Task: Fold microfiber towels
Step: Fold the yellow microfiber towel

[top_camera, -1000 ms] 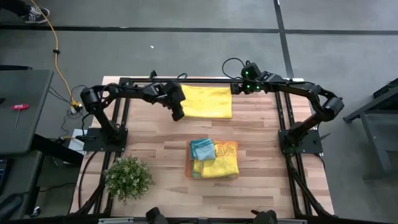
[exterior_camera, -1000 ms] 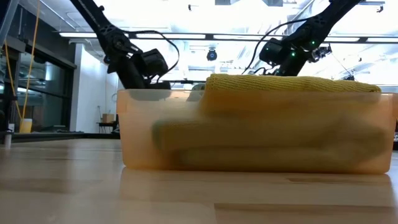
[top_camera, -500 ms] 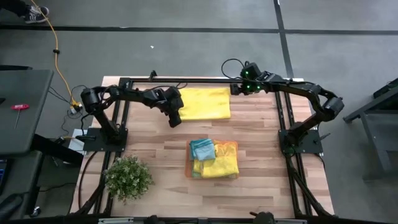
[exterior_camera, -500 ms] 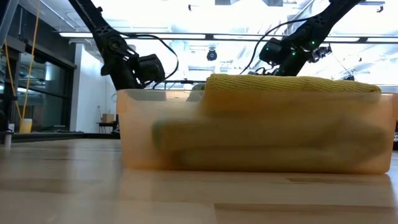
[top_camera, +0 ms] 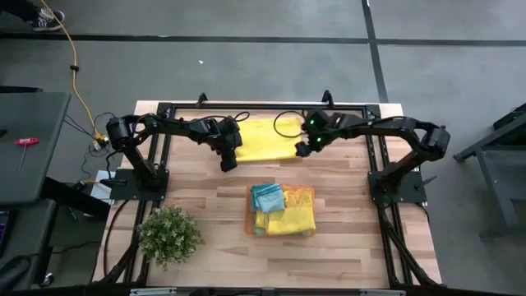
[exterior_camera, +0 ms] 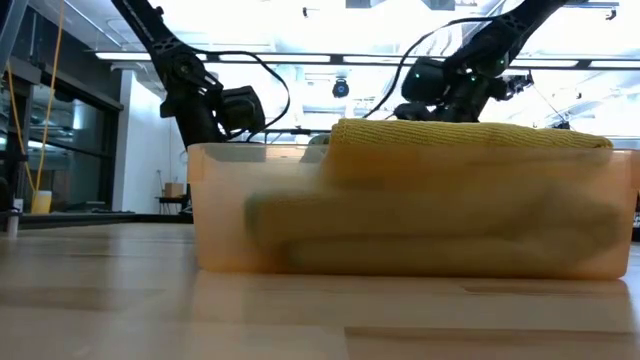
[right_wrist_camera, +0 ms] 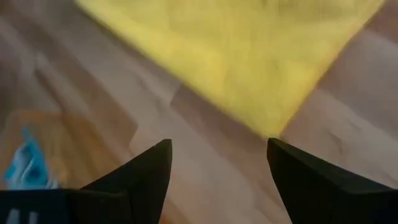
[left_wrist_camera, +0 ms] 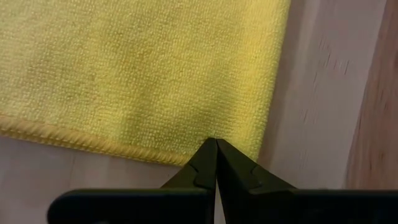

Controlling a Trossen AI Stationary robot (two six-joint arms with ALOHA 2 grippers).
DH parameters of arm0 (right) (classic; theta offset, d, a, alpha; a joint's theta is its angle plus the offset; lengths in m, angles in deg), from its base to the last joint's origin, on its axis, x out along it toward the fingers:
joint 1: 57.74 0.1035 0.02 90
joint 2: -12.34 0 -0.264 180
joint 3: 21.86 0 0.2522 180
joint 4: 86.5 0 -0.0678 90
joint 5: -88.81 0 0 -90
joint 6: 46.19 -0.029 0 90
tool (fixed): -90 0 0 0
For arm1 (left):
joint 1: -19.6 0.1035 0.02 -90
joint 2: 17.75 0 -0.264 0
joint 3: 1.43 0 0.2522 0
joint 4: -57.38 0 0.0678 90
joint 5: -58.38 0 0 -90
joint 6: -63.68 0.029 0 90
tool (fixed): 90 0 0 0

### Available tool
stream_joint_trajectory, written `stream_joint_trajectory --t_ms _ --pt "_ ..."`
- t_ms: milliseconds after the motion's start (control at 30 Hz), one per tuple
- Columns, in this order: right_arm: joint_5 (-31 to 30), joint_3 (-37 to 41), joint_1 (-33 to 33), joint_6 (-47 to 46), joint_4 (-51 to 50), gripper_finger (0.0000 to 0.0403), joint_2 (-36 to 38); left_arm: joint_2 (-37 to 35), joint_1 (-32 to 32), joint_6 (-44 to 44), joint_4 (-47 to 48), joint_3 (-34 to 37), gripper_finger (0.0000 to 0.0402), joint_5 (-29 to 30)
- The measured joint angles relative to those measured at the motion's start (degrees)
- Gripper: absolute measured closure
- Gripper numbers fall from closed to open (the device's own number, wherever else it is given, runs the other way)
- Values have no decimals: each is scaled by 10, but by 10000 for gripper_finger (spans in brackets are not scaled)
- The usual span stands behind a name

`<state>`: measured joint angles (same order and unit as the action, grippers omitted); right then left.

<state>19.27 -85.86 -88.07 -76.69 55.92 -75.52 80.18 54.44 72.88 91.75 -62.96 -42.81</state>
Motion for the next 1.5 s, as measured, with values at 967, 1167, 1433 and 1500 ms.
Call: stream_joint_trajectory --t_ms 967,1167,1433,1500 --pt "-77 1 58 -80 33 401 -101 1 -12 -46 7 0 402 2" --pt "-76 1 90 -94 17 402 -101 1 -36 -66 18 1 402 1" --pt "-68 1 94 -97 78 403 -75 1 -42 -63 17 1 402 10" --pt "-73 1 84 -97 96 403 -71 -2 -38 -62 16 1 402 8"
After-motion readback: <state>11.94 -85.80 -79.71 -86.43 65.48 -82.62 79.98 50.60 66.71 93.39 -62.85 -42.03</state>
